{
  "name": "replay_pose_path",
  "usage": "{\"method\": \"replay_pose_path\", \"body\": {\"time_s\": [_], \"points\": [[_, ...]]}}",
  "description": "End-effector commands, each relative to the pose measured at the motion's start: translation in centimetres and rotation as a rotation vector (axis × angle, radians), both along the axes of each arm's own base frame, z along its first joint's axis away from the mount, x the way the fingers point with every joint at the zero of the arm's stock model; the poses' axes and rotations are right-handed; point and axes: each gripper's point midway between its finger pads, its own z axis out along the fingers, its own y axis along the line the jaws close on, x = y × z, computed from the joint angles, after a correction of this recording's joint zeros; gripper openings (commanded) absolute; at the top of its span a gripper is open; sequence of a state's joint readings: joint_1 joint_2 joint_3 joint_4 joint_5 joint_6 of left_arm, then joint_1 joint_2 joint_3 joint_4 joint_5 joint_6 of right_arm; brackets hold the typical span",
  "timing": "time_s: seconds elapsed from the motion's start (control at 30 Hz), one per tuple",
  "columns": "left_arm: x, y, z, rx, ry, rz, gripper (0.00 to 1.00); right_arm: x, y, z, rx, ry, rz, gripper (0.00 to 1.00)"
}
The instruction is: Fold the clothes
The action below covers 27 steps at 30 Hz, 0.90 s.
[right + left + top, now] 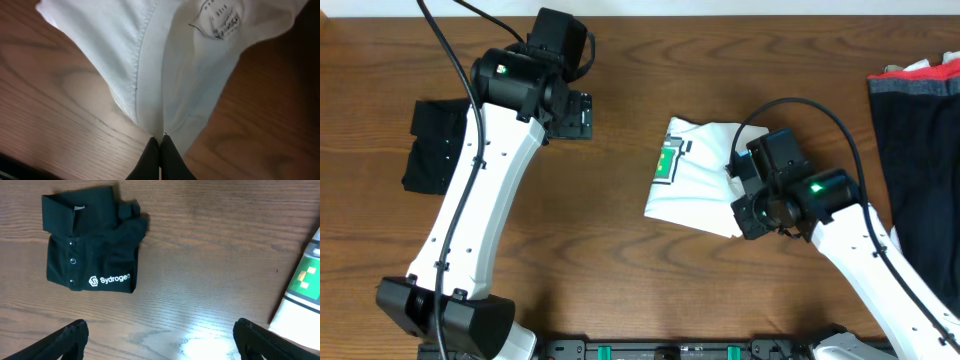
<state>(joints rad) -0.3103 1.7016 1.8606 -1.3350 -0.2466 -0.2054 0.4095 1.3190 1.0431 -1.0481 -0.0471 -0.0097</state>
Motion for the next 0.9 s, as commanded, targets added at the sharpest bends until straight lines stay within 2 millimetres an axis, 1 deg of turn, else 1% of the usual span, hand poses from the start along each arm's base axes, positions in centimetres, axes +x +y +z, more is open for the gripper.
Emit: {"method": "replay_pose_path", "body": {"time_s": [0.0, 0.03, 0.07, 0.1, 0.13, 0.17, 0.2, 0.23, 0.27, 0.3, 0.4, 0.43, 0.47, 0.57, 0.6, 0.67, 0.73, 0.8, 0.87], "points": [[0.0, 0.3, 0.6, 0.007, -0.015, -0.001, 0.94, -0.3, -1.1, -0.6, -0.052, 0.021, -0.026, 0.01], [0.0, 0.3, 0.6, 0.007, -0.015, -0.001, 0.95, -0.5, -1.3, -0.7, -0.062, 0.028, -0.04, 0.06], [0.0, 0.3, 0.6, 0.007, -0.015, -0.001, 0.95, -0.7, -1.7, -0.8, -0.076, 0.037, -0.066, 0.15], [0.0, 0.3, 0.6, 0.007, -0.015, -0.001, 0.95, -0.9, -2.1, -0.8, -0.094, 0.044, -0.105, 0.2], [0.0, 0.3, 0.6, 0.007, -0.016, -0.001, 0.95, -0.9, -2.5, -0.8, -0.107, 0.045, -0.134, 0.22], [0.0, 0.3, 0.6, 0.007, -0.015, -0.001, 0.95, -0.8, -2.8, -0.8, -0.119, 0.041, -0.168, 0.28], [0.0, 0.3, 0.6, 0.007, -0.015, -0.001, 0.95, -0.7, -3.1, -0.8, -0.129, 0.032, -0.206, 0.41], [0.0, 0.3, 0.6, 0.006, -0.014, -0.001, 0.95, -0.3, -3.4, -0.7, -0.131, 0.015, -0.248, 0.52], [-0.1, 0.3, 0.6, 0.006, -0.013, -0.002, 0.95, 0.1, -3.4, -0.6, -0.121, 0.003, -0.267, 0.55], [-0.1, 0.1, 0.5, -0.004, -0.007, -0.006, 0.95, 0.9, -3.2, -0.5, -0.091, -0.018, -0.299, 0.56], [-0.4, -0.8, 0.0, -0.052, 0.015, -0.023, 0.95, 2.8, -1.8, 0.1, 0.048, -0.051, -0.317, 0.57], [-0.5, -1.0, -0.3, -0.067, 0.025, -0.028, 0.95, 3.7, -1.6, 0.2, 0.087, -0.065, -0.33, 0.57], [-0.6, -1.3, -0.5, -0.078, 0.035, -0.032, 0.99, 4.2, -1.6, 0.2, 0.11, -0.073, -0.339, 0.57], [-0.9, -2.6, -2.0, -0.135, 0.085, -0.081, 1.0, 6.3, -1.2, -0.2, 0.215, -0.069, -0.365, 0.52], [-1.1, -3.1, -2.7, -0.152, 0.109, -0.119, 1.0, 6.8, -1.0, -0.6, 0.243, -0.057, -0.369, 0.49], [-1.3, -3.6, -3.9, -0.166, 0.143, -0.154, 1.0, 7.7, -0.5, -1.7, 0.283, -0.026, -0.371, 0.46], [-1.5, -3.9, -5.2, -0.172, 0.175, -0.176, 1.0, 8.1, 0.7, -3.2, 0.334, 0.03, -0.355, 0.43], [-2.0, -4.5, -6.7, -0.201, 0.213, -0.203, 1.0, 7.7, 2.3, -4.6, 0.39, 0.106, -0.31, 0.44], [-3.1, -6.0, -7.9, -0.28, 0.269, -0.255, 1.0, 6.9, 2.9, -6.2, 0.393, 0.175, -0.298, 0.45]]}}
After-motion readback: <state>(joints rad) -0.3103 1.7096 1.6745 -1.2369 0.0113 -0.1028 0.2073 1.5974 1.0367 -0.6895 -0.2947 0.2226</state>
